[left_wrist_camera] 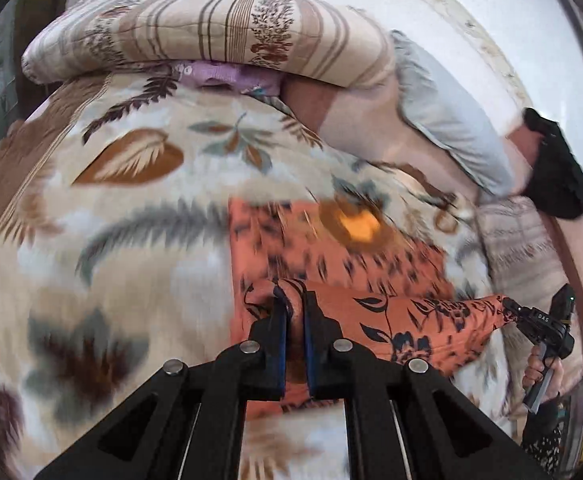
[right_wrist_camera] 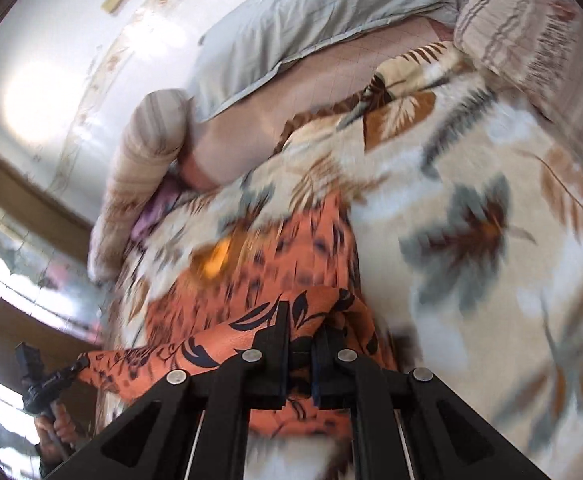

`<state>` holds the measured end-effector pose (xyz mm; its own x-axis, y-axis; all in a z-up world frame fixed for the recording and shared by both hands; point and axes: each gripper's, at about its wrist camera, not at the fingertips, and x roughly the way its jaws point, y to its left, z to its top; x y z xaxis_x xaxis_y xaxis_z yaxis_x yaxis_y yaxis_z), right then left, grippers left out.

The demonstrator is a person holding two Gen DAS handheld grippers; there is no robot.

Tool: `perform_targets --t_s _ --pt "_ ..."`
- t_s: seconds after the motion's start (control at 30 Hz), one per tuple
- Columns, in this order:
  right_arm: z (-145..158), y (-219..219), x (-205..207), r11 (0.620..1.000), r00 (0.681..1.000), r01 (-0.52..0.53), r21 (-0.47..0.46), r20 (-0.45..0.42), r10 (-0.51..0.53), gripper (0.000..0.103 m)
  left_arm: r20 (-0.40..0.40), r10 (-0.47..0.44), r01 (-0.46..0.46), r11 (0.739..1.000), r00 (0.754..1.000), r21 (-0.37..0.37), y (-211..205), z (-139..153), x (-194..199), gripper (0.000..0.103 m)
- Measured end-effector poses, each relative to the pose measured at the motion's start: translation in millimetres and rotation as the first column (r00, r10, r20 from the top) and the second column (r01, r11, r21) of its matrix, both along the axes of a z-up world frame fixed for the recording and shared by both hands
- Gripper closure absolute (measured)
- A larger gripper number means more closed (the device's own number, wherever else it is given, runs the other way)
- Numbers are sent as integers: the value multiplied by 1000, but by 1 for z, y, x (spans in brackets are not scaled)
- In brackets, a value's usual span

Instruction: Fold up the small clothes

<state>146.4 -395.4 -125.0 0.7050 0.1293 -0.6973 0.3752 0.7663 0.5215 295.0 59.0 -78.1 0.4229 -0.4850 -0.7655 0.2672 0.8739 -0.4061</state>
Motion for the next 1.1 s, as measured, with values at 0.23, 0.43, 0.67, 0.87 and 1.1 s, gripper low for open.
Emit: perform_targets --t_s 0.23,0.43,0.67,0.87,1.1 --pt "-72 -46 110 987 991 118 107 45 -124 92 -38 96 -94 994 995 60 -30 -73 108 95" --pt "-126 -88 114 899 959 210 383 100 -266 82 -151 190 -203 976 970 -81 -13 -121 131 92" --pt "-88 -117 47 836 874 290 467 227 -430 17 -102 274 -292 918 956 -267 17 -77 104 64" --pt "-35 -24 53 1000 995 20 -19 96 -18 44 114 331 -304 931 937 -201 14 -23 36 24" --pt "-65 103 94 939 956 -285 -191 -131 263 59 128 161 -161 987 979 -11 -30 -79 -48 24"
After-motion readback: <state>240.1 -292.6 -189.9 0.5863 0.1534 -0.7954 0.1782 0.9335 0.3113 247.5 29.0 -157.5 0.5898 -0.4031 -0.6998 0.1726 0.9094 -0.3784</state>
